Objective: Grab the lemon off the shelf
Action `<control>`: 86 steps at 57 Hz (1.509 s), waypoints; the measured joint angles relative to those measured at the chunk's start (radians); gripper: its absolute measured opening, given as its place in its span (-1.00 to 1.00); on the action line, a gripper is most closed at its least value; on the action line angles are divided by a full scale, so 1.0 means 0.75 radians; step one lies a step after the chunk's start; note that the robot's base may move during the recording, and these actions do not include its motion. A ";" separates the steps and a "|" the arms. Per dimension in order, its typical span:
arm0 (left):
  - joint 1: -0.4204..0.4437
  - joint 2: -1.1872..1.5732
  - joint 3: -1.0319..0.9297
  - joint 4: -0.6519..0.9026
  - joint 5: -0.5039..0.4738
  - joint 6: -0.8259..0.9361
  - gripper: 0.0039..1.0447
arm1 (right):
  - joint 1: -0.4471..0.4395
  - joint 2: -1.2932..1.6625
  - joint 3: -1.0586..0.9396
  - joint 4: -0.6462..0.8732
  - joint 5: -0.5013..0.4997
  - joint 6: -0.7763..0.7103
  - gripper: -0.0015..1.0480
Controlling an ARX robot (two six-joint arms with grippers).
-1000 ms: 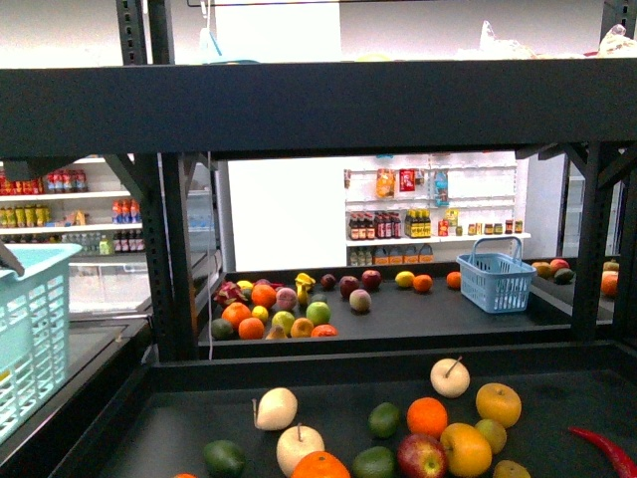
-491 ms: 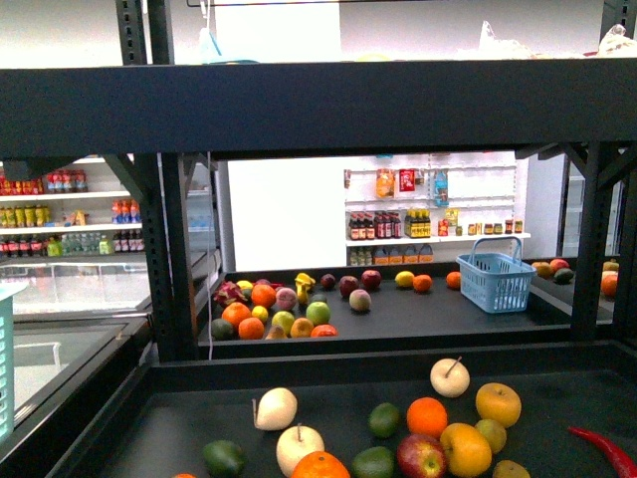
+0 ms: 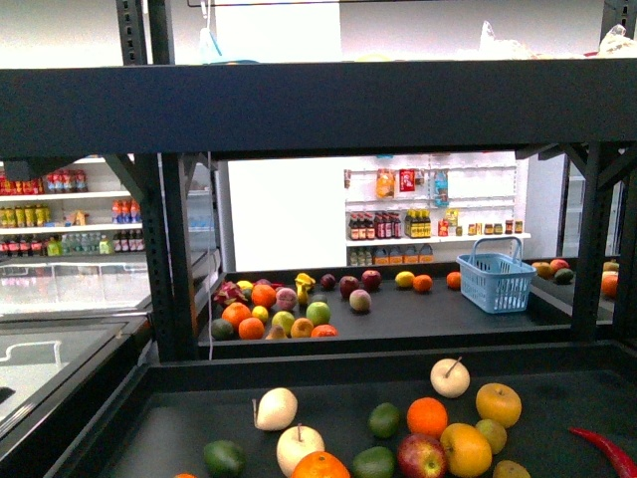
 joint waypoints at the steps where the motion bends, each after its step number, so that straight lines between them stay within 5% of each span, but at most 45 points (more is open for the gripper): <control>1: 0.000 0.002 -0.004 0.011 0.005 0.001 -0.61 | 0.000 0.000 0.000 0.000 0.000 0.000 0.95; 10: -0.001 0.015 -0.035 0.085 0.014 -0.006 -0.62 | 0.000 0.000 0.000 0.000 0.000 0.000 0.95; 19: 0.002 0.030 -0.047 0.092 0.010 0.008 0.08 | 0.000 0.000 0.000 0.000 0.000 0.000 0.95; 33: 0.017 0.035 -0.048 0.043 0.022 0.036 0.89 | 0.000 0.000 0.000 0.000 0.000 0.000 0.95; 64: 0.028 -0.086 -0.075 0.162 0.118 -0.084 0.85 | 0.000 0.000 0.000 0.000 0.000 0.000 0.95; 76: 0.047 -0.242 -0.098 -0.116 0.134 -0.023 0.85 | 0.001 0.000 0.000 0.000 0.000 0.000 0.95; 86: 0.076 -0.429 -0.143 -0.464 0.009 0.261 0.85 | 0.000 0.000 0.000 0.000 -0.001 0.000 0.95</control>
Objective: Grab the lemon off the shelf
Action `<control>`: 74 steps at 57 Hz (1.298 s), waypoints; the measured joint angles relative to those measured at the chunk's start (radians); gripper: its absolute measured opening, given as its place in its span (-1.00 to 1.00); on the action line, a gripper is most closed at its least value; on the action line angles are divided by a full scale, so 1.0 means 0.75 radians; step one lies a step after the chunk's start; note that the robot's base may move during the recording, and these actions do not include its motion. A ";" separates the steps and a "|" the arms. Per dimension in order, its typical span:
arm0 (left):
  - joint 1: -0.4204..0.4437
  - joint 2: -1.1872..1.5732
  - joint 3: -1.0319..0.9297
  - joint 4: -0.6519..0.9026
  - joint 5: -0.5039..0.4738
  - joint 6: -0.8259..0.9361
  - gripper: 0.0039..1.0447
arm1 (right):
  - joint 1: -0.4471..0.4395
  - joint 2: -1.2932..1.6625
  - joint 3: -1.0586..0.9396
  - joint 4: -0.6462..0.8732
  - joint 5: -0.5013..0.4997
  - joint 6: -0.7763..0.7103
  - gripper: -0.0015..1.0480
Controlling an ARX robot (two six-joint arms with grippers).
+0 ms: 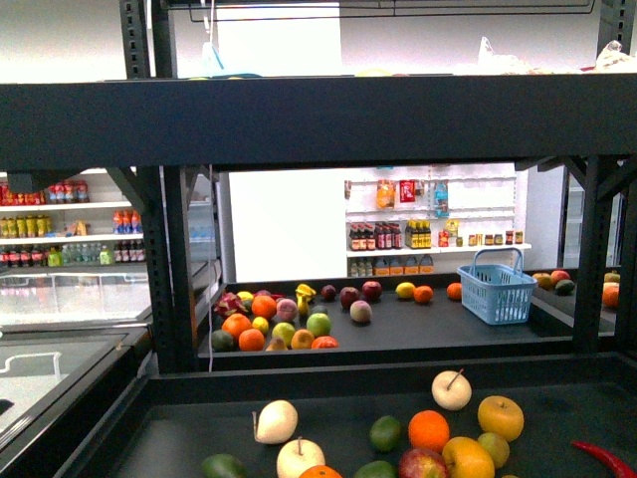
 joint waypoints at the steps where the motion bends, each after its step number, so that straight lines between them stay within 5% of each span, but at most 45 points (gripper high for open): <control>1: 0.001 -0.030 -0.014 -0.027 -0.019 0.044 0.85 | 0.000 0.000 0.000 0.000 0.001 0.000 0.95; 8: -0.047 -0.310 -0.149 -0.082 -0.181 0.388 0.85 | 0.000 0.000 0.000 0.000 0.000 0.000 0.95; 21: -0.318 -0.967 -0.431 -0.298 -0.382 0.793 0.84 | 0.000 0.000 0.000 0.000 0.001 0.000 0.95; 25: -0.348 -1.199 -0.607 -0.146 -0.041 1.013 0.57 | 0.000 0.000 0.000 0.000 -0.002 0.000 0.95; 33: -0.762 -1.484 -0.927 -0.008 -0.195 1.262 0.00 | 0.000 0.000 0.000 0.000 0.002 0.000 0.95; 49: -0.798 -1.663 -1.251 0.076 -0.218 1.317 -0.96 | 0.000 0.000 0.000 0.000 0.001 0.000 0.95; 74: -0.798 -1.763 -1.355 0.100 -0.220 1.326 -0.96 | 0.000 0.000 0.000 0.000 0.001 0.000 0.95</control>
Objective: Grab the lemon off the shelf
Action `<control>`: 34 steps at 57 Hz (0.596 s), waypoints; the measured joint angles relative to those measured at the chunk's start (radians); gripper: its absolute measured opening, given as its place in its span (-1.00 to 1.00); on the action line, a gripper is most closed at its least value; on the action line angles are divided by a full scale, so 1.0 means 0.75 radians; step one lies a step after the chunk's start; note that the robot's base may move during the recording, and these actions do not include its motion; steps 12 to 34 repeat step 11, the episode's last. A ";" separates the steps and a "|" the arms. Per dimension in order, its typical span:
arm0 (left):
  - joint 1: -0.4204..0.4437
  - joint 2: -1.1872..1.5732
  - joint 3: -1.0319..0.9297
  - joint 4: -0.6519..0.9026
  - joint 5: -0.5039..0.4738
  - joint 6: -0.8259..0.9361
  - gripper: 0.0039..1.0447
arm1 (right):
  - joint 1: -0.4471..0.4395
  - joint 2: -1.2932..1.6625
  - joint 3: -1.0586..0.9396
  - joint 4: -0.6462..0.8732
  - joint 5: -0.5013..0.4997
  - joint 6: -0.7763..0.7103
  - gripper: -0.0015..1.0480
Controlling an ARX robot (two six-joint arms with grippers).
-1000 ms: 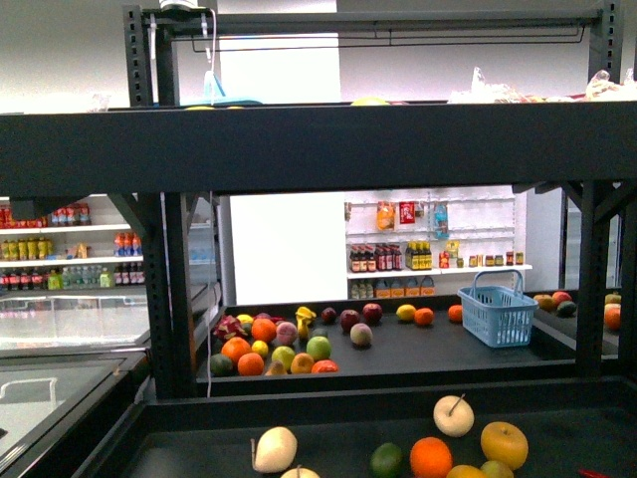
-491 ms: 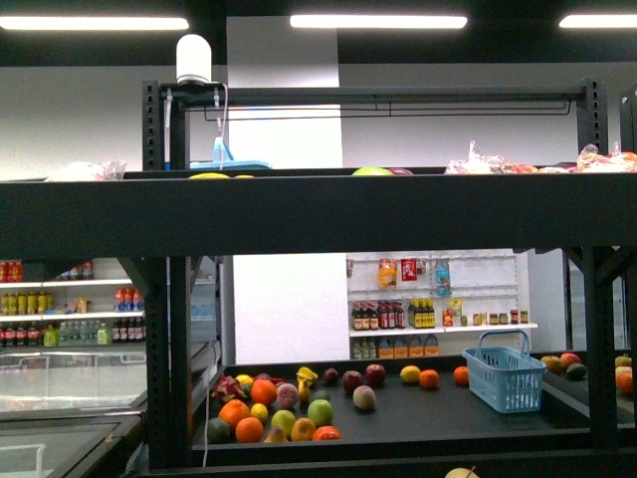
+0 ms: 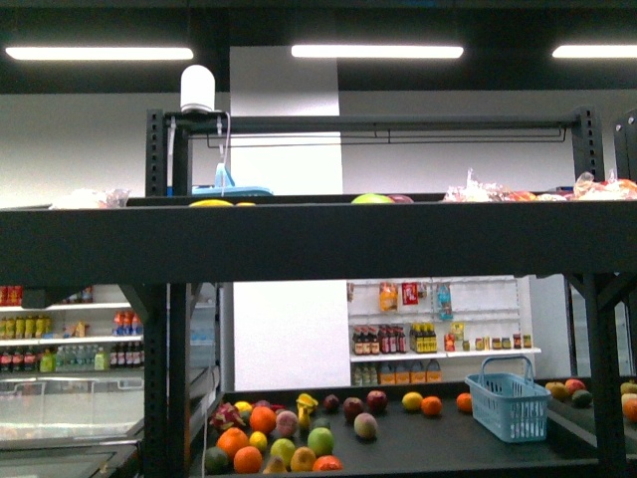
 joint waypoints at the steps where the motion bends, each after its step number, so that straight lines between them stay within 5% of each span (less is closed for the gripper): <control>1: 0.000 -0.008 -0.011 0.000 0.001 0.000 -0.96 | 0.000 0.000 0.000 0.000 0.000 0.000 0.95; 34: 0.000 -0.018 -0.018 -0.001 0.001 0.001 -0.96 | 0.000 0.000 0.000 0.000 0.000 0.000 0.95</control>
